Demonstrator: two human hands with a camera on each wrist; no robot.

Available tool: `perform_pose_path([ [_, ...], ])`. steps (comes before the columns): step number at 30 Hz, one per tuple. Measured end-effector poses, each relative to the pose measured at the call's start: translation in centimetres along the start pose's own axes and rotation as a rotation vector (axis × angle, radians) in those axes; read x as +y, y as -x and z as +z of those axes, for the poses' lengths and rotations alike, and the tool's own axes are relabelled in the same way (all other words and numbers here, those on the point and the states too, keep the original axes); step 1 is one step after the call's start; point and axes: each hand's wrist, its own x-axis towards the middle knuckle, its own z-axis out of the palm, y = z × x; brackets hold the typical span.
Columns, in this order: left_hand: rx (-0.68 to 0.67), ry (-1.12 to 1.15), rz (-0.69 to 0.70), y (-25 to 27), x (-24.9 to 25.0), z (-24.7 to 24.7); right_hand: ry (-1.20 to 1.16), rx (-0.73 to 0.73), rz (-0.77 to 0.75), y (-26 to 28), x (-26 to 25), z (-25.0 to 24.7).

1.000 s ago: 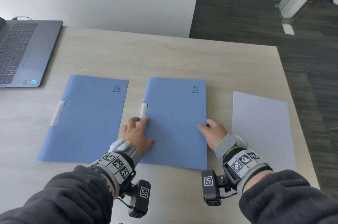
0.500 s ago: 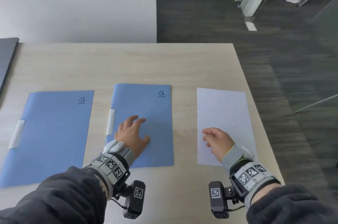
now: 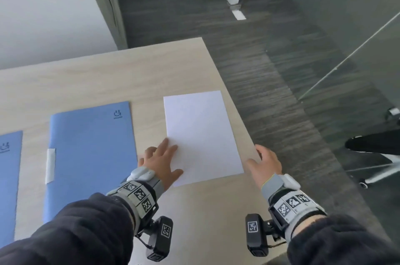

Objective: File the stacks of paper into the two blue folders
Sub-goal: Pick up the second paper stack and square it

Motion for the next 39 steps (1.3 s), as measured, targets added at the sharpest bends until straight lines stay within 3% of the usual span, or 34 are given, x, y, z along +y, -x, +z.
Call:
perform_pose_path([
  [5, -0.009, -0.097, 0.064, 0.2, 2.1, 1.2, -0.234, -0.167, 0.147, -0.6, 2.3, -0.7],
  [12, -0.059, -0.197, 0.229, 0.7, 6.2, 3.3, -0.358, -0.166, 0.219, -1.4, 5.0, -2.2],
  [17, -0.064, -0.087, 0.185, 0.5, 6.4, 2.3, -0.289, -0.060, 0.040, -0.4, 4.0, -3.6],
  [21, 0.024, 0.193, 0.079, -0.3, 5.8, 0.7, -0.305, -0.059, -0.089, -0.2, 2.3, -3.5],
  [25, 0.098, 0.593, -0.166, -0.4, 4.0, -1.6, -0.450, -0.158, -0.129, 0.9, -0.1, -2.8],
  [27, 0.092, 0.648, -0.208, 0.1, 2.7, -2.9, -0.511, -0.227, -0.135, 1.6, -1.6, -2.3],
  [31, 0.123, 0.805, -0.233, 2.1, -0.5, -5.4, -0.522, -0.386, -0.227, 3.2, -4.5, -1.1],
  [35, 0.272, 0.898, -0.181, 5.6, -3.8, -8.1, -0.452, -0.510, -0.350, 4.6, -8.9, 1.3],
  [39, 0.424, 0.942, -0.172, 9.2, -7.3, -9.9, -0.382, -0.526, -0.401, 6.3, -13.3, 4.7],
])
